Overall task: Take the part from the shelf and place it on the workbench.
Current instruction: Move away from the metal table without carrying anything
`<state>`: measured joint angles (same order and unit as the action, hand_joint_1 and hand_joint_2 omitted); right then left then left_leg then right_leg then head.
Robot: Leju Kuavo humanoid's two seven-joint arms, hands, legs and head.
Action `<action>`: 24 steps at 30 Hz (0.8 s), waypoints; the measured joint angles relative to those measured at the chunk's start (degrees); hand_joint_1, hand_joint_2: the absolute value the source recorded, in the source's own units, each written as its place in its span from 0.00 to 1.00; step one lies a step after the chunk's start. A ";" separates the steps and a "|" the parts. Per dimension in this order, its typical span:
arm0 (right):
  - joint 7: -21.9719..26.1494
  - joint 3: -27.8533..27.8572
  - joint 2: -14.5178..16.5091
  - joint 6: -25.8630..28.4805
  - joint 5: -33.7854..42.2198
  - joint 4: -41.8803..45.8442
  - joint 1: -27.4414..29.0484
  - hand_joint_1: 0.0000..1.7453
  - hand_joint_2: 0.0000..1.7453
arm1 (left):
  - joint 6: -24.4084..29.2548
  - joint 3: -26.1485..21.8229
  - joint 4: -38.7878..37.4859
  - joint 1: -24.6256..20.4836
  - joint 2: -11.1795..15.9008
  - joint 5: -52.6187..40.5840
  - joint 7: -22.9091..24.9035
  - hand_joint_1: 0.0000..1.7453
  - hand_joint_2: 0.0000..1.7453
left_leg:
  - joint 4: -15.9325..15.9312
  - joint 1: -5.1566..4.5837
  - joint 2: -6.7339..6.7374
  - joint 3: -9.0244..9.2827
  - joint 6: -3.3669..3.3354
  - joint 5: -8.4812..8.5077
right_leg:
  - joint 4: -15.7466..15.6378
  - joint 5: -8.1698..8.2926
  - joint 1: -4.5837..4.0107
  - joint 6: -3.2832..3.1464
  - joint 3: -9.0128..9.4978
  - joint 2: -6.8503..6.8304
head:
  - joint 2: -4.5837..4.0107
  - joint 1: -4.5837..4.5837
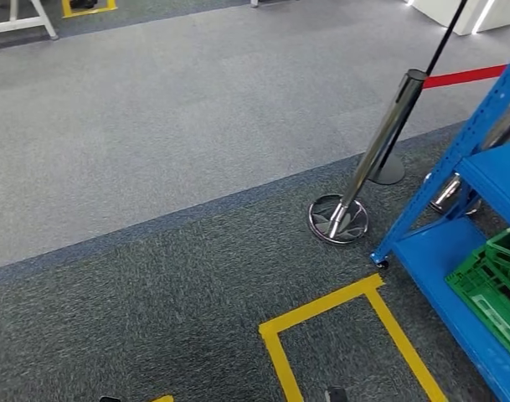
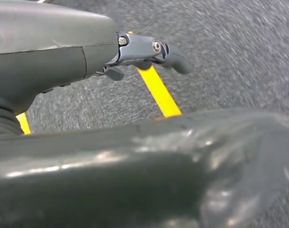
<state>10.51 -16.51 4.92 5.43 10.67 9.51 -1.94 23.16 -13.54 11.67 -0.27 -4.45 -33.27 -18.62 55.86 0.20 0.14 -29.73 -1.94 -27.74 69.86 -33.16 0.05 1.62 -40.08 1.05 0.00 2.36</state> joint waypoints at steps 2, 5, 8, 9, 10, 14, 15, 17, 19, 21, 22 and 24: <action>-0.01 -0.03 -0.01 -0.02 -0.02 0.00 0.13 0.00 0.00 | 0.01 -0.01 0.00 0.00 0.00 0.01 0.00 0.00 0.00 | 0.03 -0.03 1.87 0.04 0.07 -0.16 | 3.38 -0.54 0.35 0.44 -1.58 -0.75 | 0.00 0.01; -0.01 -0.06 -0.01 0.00 -0.02 0.00 0.22 0.00 0.00 | -0.01 -0.02 0.00 -0.17 -0.05 0.01 0.00 0.00 0.00 | 0.27 0.07 4.10 0.34 0.61 -0.62 | -6.11 4.12 0.63 0.82 3.79 -2.92 | 0.00 0.03; 0.00 -0.13 0.01 -0.01 -0.03 0.02 0.05 0.00 0.00 | 0.00 -0.03 0.00 -0.30 0.01 0.01 -0.02 0.00 0.00 | 0.76 -0.20 5.63 0.61 1.54 -1.26 | -12.19 5.16 0.25 -0.01 7.48 -5.61 | 0.00 -0.10; 0.00 -0.16 0.02 -0.01 -0.03 0.02 0.07 0.00 0.00 | 0.01 -0.04 0.00 -0.36 0.02 0.01 -0.03 0.00 0.00 | 0.83 -0.26 6.13 0.74 1.82 -1.39 | -12.09 5.25 0.18 -0.43 7.47 -5.26 | 0.00 -0.18; 0.00 -0.18 0.02 -0.01 -0.03 0.02 0.08 0.00 0.00 | 0.01 -0.04 0.00 -0.42 -0.01 0.01 -0.04 0.00 0.00 | 0.88 -0.16 6.57 0.97 2.13 -1.53 | -12.08 5.31 0.16 -0.83 7.37 -4.50 | 0.01 -0.27; 0.00 -0.19 0.02 0.01 -0.02 0.02 0.02 0.00 0.00 | 0.01 -0.04 0.00 -0.48 -0.01 0.01 -0.05 0.00 0.00 | 8.52 0.35 2.06 -1.81 3.03 -6.66 | -12.36 5.78 0.41 -2.08 7.44 -1.79 | 0.00 -0.74; 0.00 -0.19 0.02 0.02 -0.02 0.02 -0.01 0.00 0.00 | 0.01 -0.04 0.00 -0.33 -0.02 0.01 -0.05 0.00 0.00 | 12.73 0.36 1.12 -3.71 3.04 -8.57 | -12.35 5.82 0.34 -2.28 7.39 -0.98 | 0.00 -0.76; -0.01 -0.19 0.02 0.01 -0.02 0.02 0.02 0.00 0.00 | 0.01 -0.04 -0.01 -0.06 -0.04 0.01 -0.04 0.00 0.00 | 18.02 0.35 0.57 -6.37 2.88 -9.77 | -12.32 5.88 0.14 -2.48 7.37 0.84 | 0.00 -0.78; -0.01 -0.19 0.02 0.01 -0.02 0.02 0.11 0.00 0.00 | 0.01 -0.05 -0.01 -0.03 -0.01 0.01 -0.04 0.00 0.00 | 14.68 0.34 0.10 -5.29 2.46 -6.42 | -12.25 5.92 0.02 -2.48 7.49 2.63 | 0.00 -0.77; -0.05 -0.20 0.03 0.03 0.03 0.02 0.08 0.00 0.00 | 0.03 -0.07 -0.02 -0.04 0.04 -0.05 -0.03 0.00 0.00 | 6.94 0.41 -2.32 -2.21 1.93 -2.27 | -12.11 5.96 -0.04 -2.32 7.51 4.21 | 0.00 -0.75; -0.25 -0.20 0.04 0.17 0.23 0.02 0.04 0.00 0.00 | 0.13 -0.07 -0.02 -0.07 0.03 -0.31 0.07 0.00 0.00 | 4.07 0.44 -3.54 -1.10 1.79 -1.29 | -12.00 6.04 -0.03 -2.10 7.30 4.94 | 0.00 -0.76; -0.91 -0.18 0.06 0.68 0.88 0.01 0.10 0.00 0.00 | 0.57 -0.03 -0.02 -0.26 -0.19 -1.20 0.64 0.00 0.00 | 2.07 0.36 -4.55 -0.44 1.62 -1.17 | -11.90 6.34 0.16 -1.38 6.71 6.19 | 0.00 -0.76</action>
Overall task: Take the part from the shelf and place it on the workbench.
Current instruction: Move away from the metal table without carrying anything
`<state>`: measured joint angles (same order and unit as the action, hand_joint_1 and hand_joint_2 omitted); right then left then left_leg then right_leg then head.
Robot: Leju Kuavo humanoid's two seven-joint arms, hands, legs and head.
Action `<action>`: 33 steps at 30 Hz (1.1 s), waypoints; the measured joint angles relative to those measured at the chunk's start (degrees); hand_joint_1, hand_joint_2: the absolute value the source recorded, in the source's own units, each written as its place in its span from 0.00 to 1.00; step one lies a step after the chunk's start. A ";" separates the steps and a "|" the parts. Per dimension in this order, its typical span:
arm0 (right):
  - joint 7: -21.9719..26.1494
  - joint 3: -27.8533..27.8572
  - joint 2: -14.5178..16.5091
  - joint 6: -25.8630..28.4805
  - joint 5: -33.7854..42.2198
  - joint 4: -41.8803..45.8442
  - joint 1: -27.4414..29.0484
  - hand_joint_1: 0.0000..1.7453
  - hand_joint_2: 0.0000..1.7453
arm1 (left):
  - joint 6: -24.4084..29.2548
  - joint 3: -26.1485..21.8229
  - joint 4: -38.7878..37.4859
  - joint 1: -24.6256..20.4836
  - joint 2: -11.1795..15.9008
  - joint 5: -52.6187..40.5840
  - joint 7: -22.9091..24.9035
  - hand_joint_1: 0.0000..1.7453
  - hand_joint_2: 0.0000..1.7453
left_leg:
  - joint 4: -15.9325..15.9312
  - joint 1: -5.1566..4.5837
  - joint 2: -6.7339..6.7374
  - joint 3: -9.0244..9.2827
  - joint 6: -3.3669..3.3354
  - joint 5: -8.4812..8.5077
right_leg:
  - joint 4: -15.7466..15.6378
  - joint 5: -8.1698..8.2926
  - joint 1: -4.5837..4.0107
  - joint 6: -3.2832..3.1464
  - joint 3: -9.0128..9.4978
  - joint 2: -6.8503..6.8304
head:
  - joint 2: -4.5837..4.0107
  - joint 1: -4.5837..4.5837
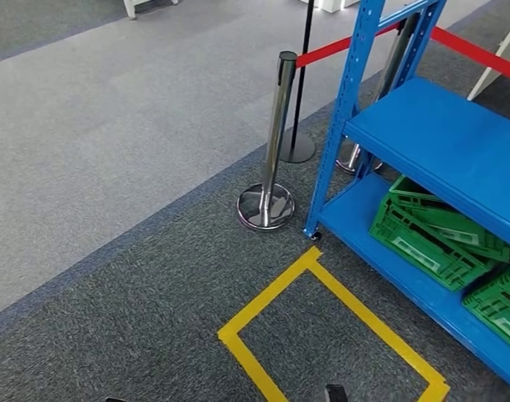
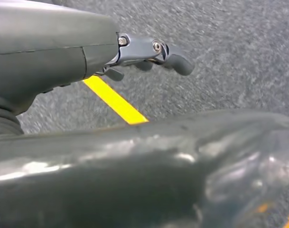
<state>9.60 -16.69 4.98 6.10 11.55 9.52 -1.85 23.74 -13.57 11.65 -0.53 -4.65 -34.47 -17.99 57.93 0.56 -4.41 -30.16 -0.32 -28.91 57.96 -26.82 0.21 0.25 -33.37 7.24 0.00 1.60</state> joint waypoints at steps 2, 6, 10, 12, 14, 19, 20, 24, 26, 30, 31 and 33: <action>-0.51 0.03 -0.02 0.40 0.51 -0.03 0.36 0.00 0.00 | 0.53 0.08 0.00 -0.42 -0.41 -0.81 0.66 0.00 0.00 | -0.71 0.00 1.16 0.14 -0.45 0.33 | 0.03 0.07 0.18 0.77 -0.77 0.25 | 0.00 0.03; -0.64 0.03 -0.04 0.50 0.62 -0.06 0.43 0.00 0.00 | 0.84 0.15 0.00 -0.59 -1.02 -1.35 1.00 0.00 0.00 | -1.85 0.01 4.44 0.38 -1.51 0.97 | 9.27 -5.72 0.02 1.71 -5.54 -5.75 | 0.00 0.80; -0.89 0.08 -0.06 0.51 0.72 -0.05 0.67 0.00 0.00 | 0.77 0.15 0.00 -0.58 -1.18 -1.42 1.09 0.00 0.00 | -1.68 -0.04 7.97 0.39 -1.33 0.70 | 12.61 -5.75 0.41 2.49 -6.34 -7.51 | 0.00 0.85; -1.26 0.15 -0.08 0.57 0.80 -0.05 0.65 0.00 0.00 | 0.70 0.16 0.00 -0.72 -1.29 -1.54 1.09 0.00 0.00 | -1.36 -0.13 9.29 0.53 -0.84 0.30 | 4.75 -2.60 0.36 2.43 -1.72 -9.95 | 0.00 0.90; -1.48 0.24 -0.09 0.65 0.90 -0.05 0.48 0.00 0.00 | 0.64 0.17 0.00 -0.80 -1.36 -1.73 1.10 0.00 0.00 | -0.98 -0.41 10.34 0.66 -0.19 -0.10 | 0.19 -1.54 0.12 1.74 0.99 -11.65 | 0.00 0.80; -1.74 0.34 -0.09 0.79 1.06 -0.05 0.60 0.00 0.00 | 0.62 0.19 0.00 -1.18 -1.41 -1.94 1.18 0.00 0.00 | 1.65 -0.01 9.03 0.16 1.25 -2.37 | -0.33 -1.25 0.19 -0.16 1.07 -9.00 | 0.00 0.37; -1.75 0.36 -0.09 0.84 1.08 -0.05 0.49 0.00 0.00 | 0.62 0.19 0.00 -1.12 -1.40 -1.96 1.18 0.00 0.00 | 4.56 0.12 7.33 -1.03 1.44 -4.11 | -0.39 -1.16 0.27 -0.45 1.09 -8.31 | 0.00 0.25; -1.69 0.38 -0.09 1.09 1.02 -0.05 0.30 0.00 0.00 | 0.51 0.17 -0.02 -0.64 -1.42 -1.89 1.26 0.00 0.00 | 16.31 0.13 5.17 -6.65 1.32 -7.98 | -0.32 -1.07 0.05 -0.89 1.17 -4.85 | 0.00 0.09; -1.74 0.38 -0.09 1.15 0.72 -0.05 0.31 0.00 0.00 | 0.46 0.17 -0.02 -0.71 -1.38 -1.58 1.33 0.00 0.00 | 11.79 0.11 4.44 -5.10 0.83 -4.03 | -0.30 -1.07 -0.04 -0.88 1.39 -3.04 | 0.00 0.09; -2.07 0.38 -0.09 1.27 0.07 -0.04 0.06 0.00 0.00 | 0.43 0.10 -0.02 -0.74 -1.10 -0.76 1.30 0.00 0.00 | 0.55 0.29 -1.06 -0.86 0.05 0.50 | -0.03 -0.85 0.15 -0.16 0.77 -0.06 | 0.00 0.09; -2.19 0.38 -0.09 1.33 -0.01 -0.04 0.07 0.00 0.00 | 0.41 0.09 -0.02 -0.76 -1.09 -0.63 1.29 0.00 0.00 | 0.13 0.24 -0.88 -0.80 -0.01 0.41 | -0.06 -0.67 0.26 0.33 0.38 0.63 | 0.00 0.05; -2.46 0.38 -0.10 1.49 -0.13 -0.07 0.24 0.00 0.00 | 0.41 0.07 -0.02 -0.82 -1.17 -0.46 1.29 0.00 0.00 | -0.70 0.37 0.49 -0.55 -0.43 0.71 | 0.05 -0.74 0.39 1.13 -0.42 0.51 | 0.00 0.10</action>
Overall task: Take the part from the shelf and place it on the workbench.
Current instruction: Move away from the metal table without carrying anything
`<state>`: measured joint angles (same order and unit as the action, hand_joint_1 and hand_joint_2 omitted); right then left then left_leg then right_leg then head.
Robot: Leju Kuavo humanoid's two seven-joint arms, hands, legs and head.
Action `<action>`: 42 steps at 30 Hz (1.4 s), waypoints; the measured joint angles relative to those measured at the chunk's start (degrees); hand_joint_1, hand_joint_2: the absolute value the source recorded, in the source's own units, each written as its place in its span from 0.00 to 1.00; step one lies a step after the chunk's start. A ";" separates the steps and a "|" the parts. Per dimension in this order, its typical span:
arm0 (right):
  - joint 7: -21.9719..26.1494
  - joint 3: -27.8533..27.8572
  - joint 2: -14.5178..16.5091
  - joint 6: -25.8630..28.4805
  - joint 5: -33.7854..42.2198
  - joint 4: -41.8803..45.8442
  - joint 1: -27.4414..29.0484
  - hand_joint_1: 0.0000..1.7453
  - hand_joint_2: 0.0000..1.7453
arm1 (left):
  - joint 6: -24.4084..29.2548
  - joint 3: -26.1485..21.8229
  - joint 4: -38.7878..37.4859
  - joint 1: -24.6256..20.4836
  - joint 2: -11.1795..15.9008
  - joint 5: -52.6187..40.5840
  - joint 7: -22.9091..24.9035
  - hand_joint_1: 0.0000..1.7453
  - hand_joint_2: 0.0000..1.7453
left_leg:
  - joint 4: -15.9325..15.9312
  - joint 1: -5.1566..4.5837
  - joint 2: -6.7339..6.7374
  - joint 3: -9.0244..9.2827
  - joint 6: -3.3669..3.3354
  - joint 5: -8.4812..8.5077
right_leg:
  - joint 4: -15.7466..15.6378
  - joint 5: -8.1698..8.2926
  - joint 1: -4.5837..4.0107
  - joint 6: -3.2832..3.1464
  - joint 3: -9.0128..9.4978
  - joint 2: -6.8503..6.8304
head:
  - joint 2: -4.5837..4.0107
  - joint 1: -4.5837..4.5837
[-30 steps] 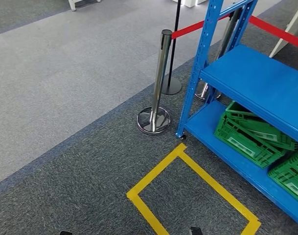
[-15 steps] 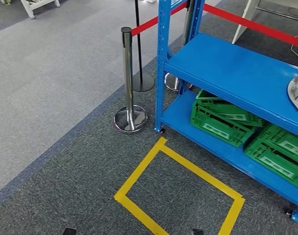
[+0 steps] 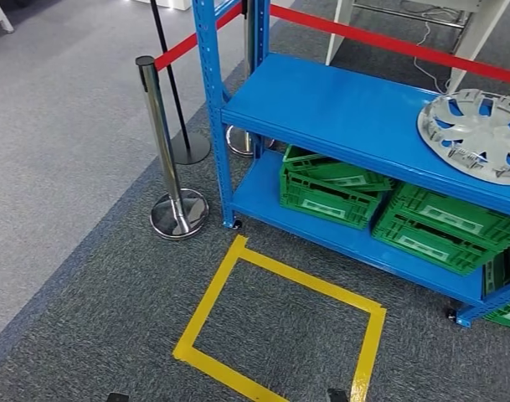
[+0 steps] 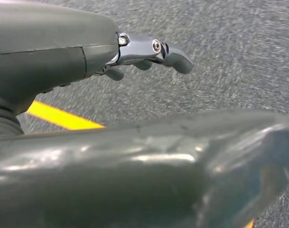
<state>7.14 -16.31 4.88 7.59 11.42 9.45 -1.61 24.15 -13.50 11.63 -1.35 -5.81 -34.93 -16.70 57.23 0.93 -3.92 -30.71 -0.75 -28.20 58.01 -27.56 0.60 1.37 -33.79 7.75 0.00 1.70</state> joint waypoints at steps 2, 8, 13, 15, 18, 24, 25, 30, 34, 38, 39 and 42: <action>-0.38 -0.01 -0.02 0.20 -0.08 -0.03 -0.12 0.00 0.00 | 0.05 -0.03 0.00 0.12 -0.01 0.03 -0.02 0.00 0.00 | -0.83 0.16 1.75 0.32 -0.61 0.42 | 3.05 -2.18 -0.20 0.52 -1.82 -3.32 | 0.00 0.54; -1.12 -0.02 -0.03 0.48 -0.21 -0.02 -0.08 0.00 0.00 | 0.09 -0.09 0.00 0.55 0.04 0.02 -0.10 0.00 0.00 | -0.75 -0.28 7.23 0.48 -0.72 0.03 | 11.03 -4.78 0.05 1.46 -5.03 -8.06 | 0.00 1.09; -0.75 -0.25 -0.04 1.12 -1.51 0.02 -0.24 0.00 0.00 | 0.11 -0.36 0.00 0.24 -0.06 0.16 -0.74 0.00 0.00 | -0.32 -0.75 9.68 1.00 0.64 -0.72 | -0.50 -1.00 -0.44 -0.08 1.95 -10.96 | 0.00 0.93; -1.10 -0.53 -0.05 0.90 -2.10 0.02 -0.11 0.00 0.00 | 0.09 -0.46 0.00 -0.01 -0.12 0.16 -0.83 0.00 0.00 | -0.07 -0.56 9.34 1.21 1.28 -1.08 | -0.62 -0.88 -0.36 -0.80 1.90 -10.22 | 0.01 0.87; -1.41 -0.86 -0.05 0.60 -2.39 0.02 -0.24 0.00 0.00 | 0.06 -0.56 0.00 0.05 -0.13 0.10 -0.83 0.00 0.00 | 6.30 -0.24 5.71 -1.41 2.03 -5.05 | -0.88 -0.75 -0.08 -1.74 2.11 -9.36 | 0.00 0.53; -2.03 -1.35 -0.05 0.48 -2.88 0.02 -0.29 0.00 0.00 | 0.01 -0.85 0.00 0.57 -0.14 0.10 -0.78 0.00 0.00 | 10.09 -0.26 4.70 -4.26 1.60 -2.83 | -0.84 -1.25 -0.40 -2.12 2.98 -7.17 | 0.00 0.35; -2.11 -1.46 -0.05 0.42 -2.97 0.02 -0.27 0.00 0.00 | 0.00 -0.88 0.00 0.55 -0.10 0.09 -0.77 0.00 0.00 | 6.36 -0.34 4.60 -2.75 1.33 -0.98 | -0.80 -1.43 -0.50 -1.96 3.10 -6.94 | 0.00 0.33; -1.95 -2.16 -0.05 -0.31 -3.66 0.02 -0.29 0.00 0.00 | -0.14 -0.91 0.00 0.37 -0.08 -0.12 -0.64 0.00 0.00 | 0.40 -0.63 4.33 -0.54 0.20 -0.05 | -0.64 -1.87 -0.49 -0.46 2.80 -6.62 | 0.00 0.35; -1.85 -2.52 -0.05 -0.94 -3.73 0.02 -0.26 0.00 0.00 | -0.15 -0.99 0.00 0.24 0.00 -0.46 -0.78 0.00 0.00 | -0.59 -0.33 4.45 0.17 -0.94 0.09 | 7.91 -6.20 -0.26 0.70 -1.69 -7.15 | 0.00 0.86; -1.86 -2.64 -0.06 -1.15 -3.73 0.02 -0.10 0.00 0.00 | -0.21 -1.00 0.00 0.30 0.00 -0.57 -0.81 0.00 0.00 | -0.55 -0.33 4.52 0.88 -1.06 -0.62 | 13.72 -5.61 0.16 1.36 -5.91 -7.33 | 0.00 0.95; -1.86 -2.67 -0.07 -1.15 -3.73 0.02 -0.08 0.00 0.00 | -0.23 -1.01 0.00 0.32 -0.01 -0.57 -0.81 0.00 0.00 | -0.54 -0.30 4.51 1.31 -0.89 -0.93 | 10.27 -3.13 0.25 1.36 -4.51 -7.51 | 0.00 0.96; -1.84 -2.78 -0.07 -1.16 -3.73 0.00 -0.17 0.00 0.00 | -0.30 -1.02 0.00 0.27 -0.01 -0.57 -0.82 0.00 0.00 | -0.31 -0.53 4.53 2.05 0.02 -1.87 | 1.30 0.27 0.15 0.80 -0.04 -8.10 | 0.01 0.90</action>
<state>5.29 -19.09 4.81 6.44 7.69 9.45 -1.78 23.85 -14.52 11.63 -1.08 -5.82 -35.50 -17.52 56.92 0.40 0.61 -28.67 -0.73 -30.06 59.31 -27.29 0.75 2.17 -33.82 -0.35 0.01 2.60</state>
